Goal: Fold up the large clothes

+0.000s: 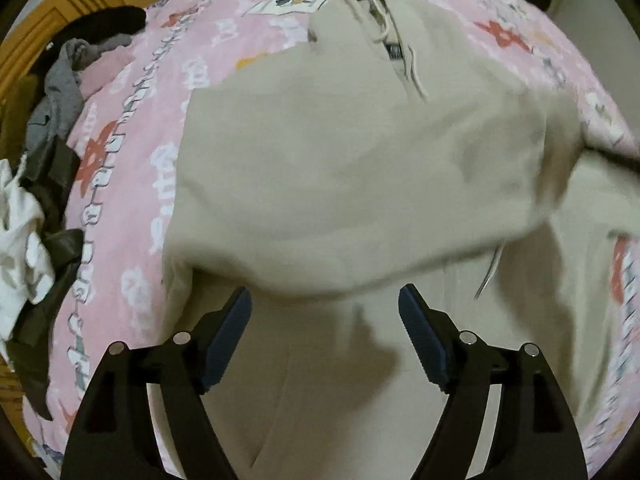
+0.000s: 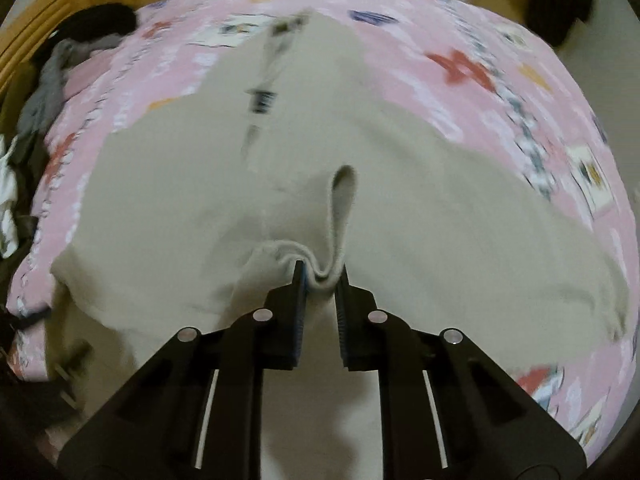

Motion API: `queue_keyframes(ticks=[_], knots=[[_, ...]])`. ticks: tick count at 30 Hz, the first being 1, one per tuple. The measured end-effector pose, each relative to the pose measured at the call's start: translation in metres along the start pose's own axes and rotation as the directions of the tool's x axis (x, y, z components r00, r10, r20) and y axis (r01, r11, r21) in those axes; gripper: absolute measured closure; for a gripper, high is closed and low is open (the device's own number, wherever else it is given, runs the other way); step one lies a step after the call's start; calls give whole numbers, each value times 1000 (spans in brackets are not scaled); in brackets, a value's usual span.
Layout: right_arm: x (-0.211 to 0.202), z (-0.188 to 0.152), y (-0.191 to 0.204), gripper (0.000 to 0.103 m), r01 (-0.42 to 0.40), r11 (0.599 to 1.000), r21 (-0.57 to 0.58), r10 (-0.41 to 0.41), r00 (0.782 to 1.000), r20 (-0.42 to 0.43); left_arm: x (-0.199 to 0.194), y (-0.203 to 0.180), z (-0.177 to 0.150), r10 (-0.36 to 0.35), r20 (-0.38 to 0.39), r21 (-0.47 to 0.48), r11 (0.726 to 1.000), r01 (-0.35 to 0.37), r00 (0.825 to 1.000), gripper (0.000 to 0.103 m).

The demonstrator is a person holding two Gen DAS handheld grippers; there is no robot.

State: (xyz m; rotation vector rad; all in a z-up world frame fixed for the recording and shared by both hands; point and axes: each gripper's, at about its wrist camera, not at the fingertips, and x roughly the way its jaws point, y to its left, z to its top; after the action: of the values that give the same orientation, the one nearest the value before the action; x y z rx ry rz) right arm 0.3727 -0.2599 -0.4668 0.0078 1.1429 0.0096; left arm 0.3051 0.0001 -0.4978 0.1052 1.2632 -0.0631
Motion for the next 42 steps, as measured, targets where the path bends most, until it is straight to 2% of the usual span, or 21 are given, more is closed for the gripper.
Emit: queue_keyframes(ticks=[4,7,9,12,14,16,18,20,21,24,27,30,31,32,33,34,35,38,42], knots=[[3,-26,-37,95,29,990,139,-29,1000,-1,6,4,33,16,44,-12,1000,-15,999,26],[14,-46,-56,96,10,977,213,-2,999,-36,23,8,50,41,44,-1,999,-41,998,26],[20,-51,-62,95,-69,960,271,87,995,-53,31,13,56,59,36,-1,998,-59,998,26],[32,-49,-63,95,-215,906,364,253,965,-60,38,23,58,85,28,-10,996,-85,996,26],[41,-43,-59,95,-245,894,374,290,955,-67,42,29,58,98,15,-21,995,-97,995,26],[51,-33,-52,94,-242,900,362,288,954,-78,46,38,57,106,-9,-43,993,-106,994,26],[62,-27,-49,81,-239,900,364,294,950,-102,49,46,57,110,-26,-62,992,-112,994,26],[77,-24,-50,31,-263,884,386,324,941,-100,50,53,57,111,-34,-74,991,-114,993,26],[80,-25,-51,30,-262,884,387,321,943,-94,50,54,57,111,-34,-76,991,-114,993,26],[94,-23,-50,30,-217,900,378,280,952,-121,50,60,56,108,-36,-82,990,-111,993,26],[95,-25,-55,30,-243,883,402,293,954,-66,49,63,55,104,-34,-82,991,-107,994,26],[102,-21,-43,30,-262,906,331,293,955,-45,50,67,54,96,-43,-85,991,-99,994,26],[101,-20,-40,33,-263,917,301,288,957,-40,51,67,54,94,-45,-86,992,-97,995,26],[101,-16,-29,48,-267,931,251,287,957,-47,51,68,54,89,-47,-86,992,-93,995,26],[102,-13,-21,53,-275,939,207,294,953,-67,51,69,53,87,-48,-86,992,-91,995,26],[100,-12,-11,67,-259,952,161,274,959,-75,51,69,53,85,-49,-85,992,-89,995,26],[98,-14,-9,75,-256,956,146,268,961,-68,51,68,53,84,-53,-85,992,-89,995,26],[91,-17,-9,84,-265,947,180,277,960,-46,49,66,52,77,-59,-81,993,-82,995,26],[59,-17,-13,86,-260,943,207,262,965,16,37,65,55,95,-39,-53,994,-97,995,26]])
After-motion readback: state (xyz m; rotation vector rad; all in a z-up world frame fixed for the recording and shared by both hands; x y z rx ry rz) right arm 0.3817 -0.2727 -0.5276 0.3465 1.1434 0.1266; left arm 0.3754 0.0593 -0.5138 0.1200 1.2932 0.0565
